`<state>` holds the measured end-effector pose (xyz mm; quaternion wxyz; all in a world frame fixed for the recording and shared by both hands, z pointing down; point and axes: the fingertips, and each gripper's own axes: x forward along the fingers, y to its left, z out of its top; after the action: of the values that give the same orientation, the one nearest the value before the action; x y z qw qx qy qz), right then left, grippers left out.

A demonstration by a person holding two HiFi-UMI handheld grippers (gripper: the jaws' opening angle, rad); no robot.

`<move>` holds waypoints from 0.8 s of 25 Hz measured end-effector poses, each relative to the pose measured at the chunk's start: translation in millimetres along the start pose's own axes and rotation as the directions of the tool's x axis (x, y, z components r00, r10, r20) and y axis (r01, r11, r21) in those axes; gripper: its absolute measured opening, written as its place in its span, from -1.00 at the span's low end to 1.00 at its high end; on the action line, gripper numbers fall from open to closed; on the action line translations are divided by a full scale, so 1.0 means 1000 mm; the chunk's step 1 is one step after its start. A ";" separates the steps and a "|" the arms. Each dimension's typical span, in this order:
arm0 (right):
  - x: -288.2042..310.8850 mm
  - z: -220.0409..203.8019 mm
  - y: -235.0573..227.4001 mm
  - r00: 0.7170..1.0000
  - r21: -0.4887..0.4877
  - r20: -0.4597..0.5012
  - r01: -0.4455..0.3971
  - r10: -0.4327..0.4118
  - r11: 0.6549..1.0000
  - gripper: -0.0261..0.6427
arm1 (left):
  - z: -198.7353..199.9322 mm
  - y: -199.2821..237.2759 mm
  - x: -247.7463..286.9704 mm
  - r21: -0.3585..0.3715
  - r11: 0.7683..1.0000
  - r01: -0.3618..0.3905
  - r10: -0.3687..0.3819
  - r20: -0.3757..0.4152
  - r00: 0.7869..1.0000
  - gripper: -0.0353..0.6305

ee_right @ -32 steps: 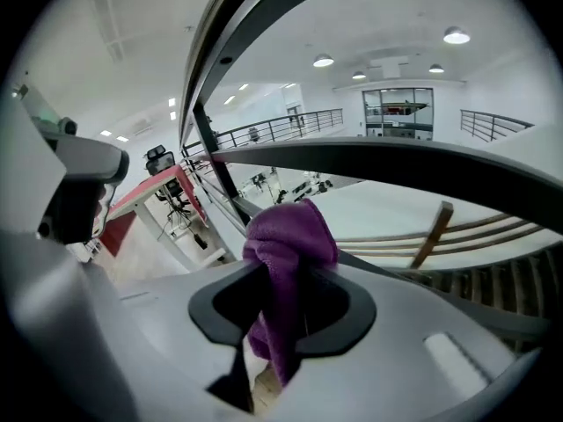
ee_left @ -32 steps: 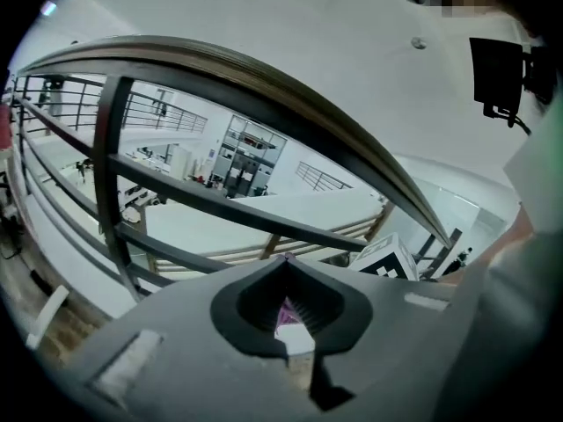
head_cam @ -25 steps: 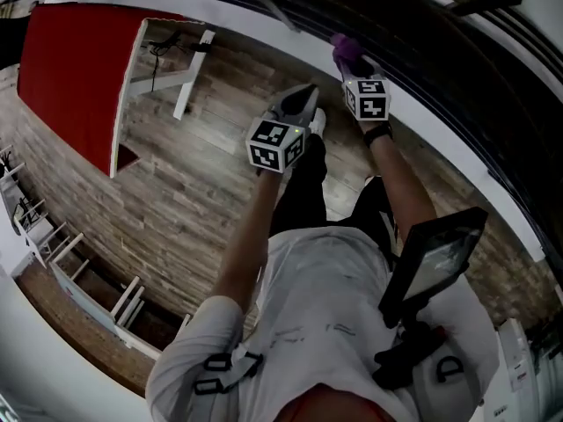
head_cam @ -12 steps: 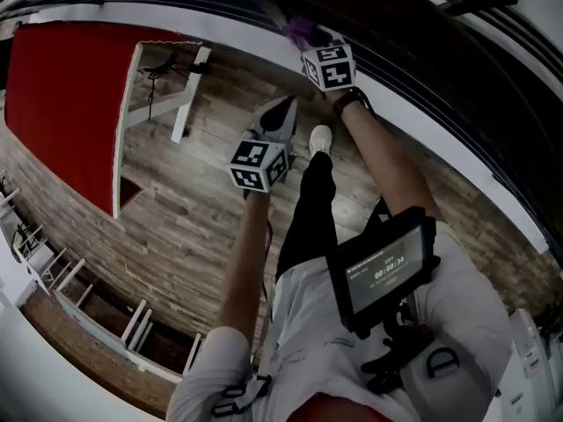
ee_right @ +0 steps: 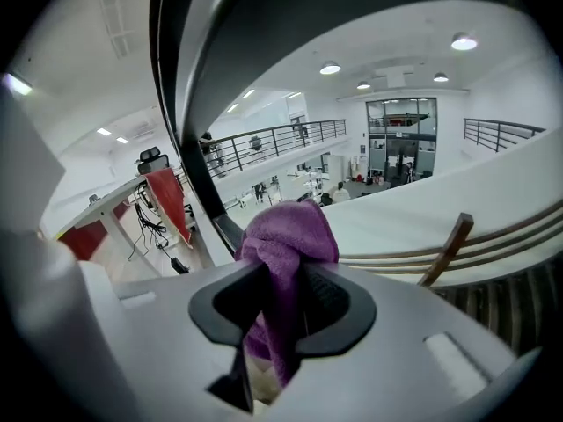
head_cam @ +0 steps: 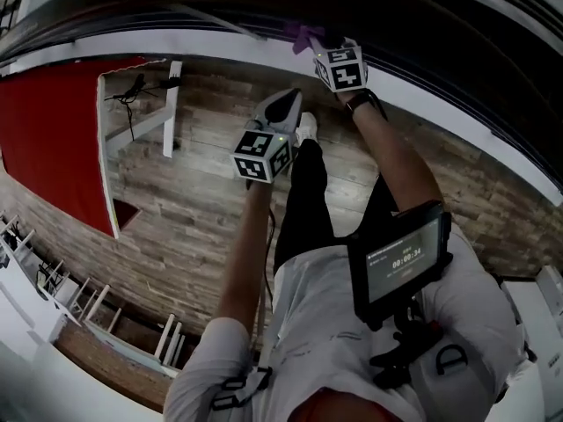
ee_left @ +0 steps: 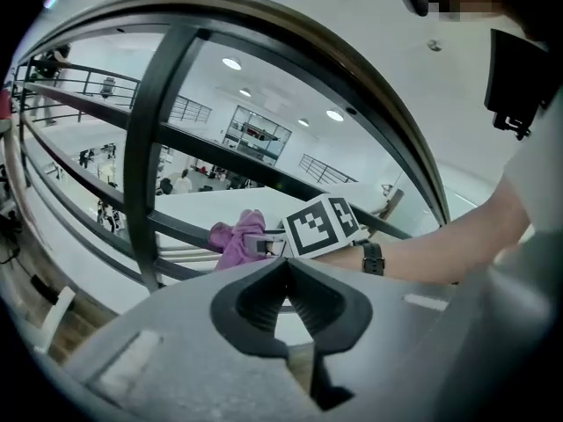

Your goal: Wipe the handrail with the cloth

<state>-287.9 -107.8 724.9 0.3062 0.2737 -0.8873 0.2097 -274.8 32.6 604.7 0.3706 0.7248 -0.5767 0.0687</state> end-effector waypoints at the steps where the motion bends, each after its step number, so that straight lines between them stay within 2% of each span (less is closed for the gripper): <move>1: -0.007 -0.008 -0.009 1.000 0.011 0.000 0.011 -0.011 1.000 -0.62 | -0.005 -0.008 0.008 0.002 1.000 0.019 -0.019 -0.009 1.000 -0.89; 5: -0.038 -0.036 -0.047 0.998 0.064 0.008 0.064 -0.064 0.996 -0.62 | -0.022 -0.044 0.039 0.003 0.996 0.087 -0.086 -0.051 0.995 -0.89; 9: -0.088 -0.065 -0.106 0.990 0.137 0.011 0.139 -0.142 0.981 -0.62 | -0.036 -0.099 0.074 0.031 0.986 0.163 -0.159 -0.118 0.980 -0.89; 13: -0.126 -0.090 -0.148 0.980 0.172 0.009 0.195 -0.199 0.966 -0.62 | -0.049 -0.135 0.102 0.039 0.977 0.208 -0.199 -0.161 0.967 -0.89; 17: -0.164 -0.118 -0.183 0.974 0.227 0.016 0.217 -0.226 0.949 -0.62 | -0.065 -0.175 0.130 0.058 0.964 0.260 -0.242 -0.211 0.947 -0.89; 20: -0.195 -0.139 -0.214 0.966 0.297 0.023 0.239 -0.257 0.925 -0.62 | -0.075 -0.211 0.152 0.078 0.947 0.311 -0.284 -0.247 0.926 -0.89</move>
<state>32.4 -125.8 740.6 0.2594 0.4322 -0.8138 0.2892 -13.5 -27.8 642.5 0.3992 0.8111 -0.4076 0.1292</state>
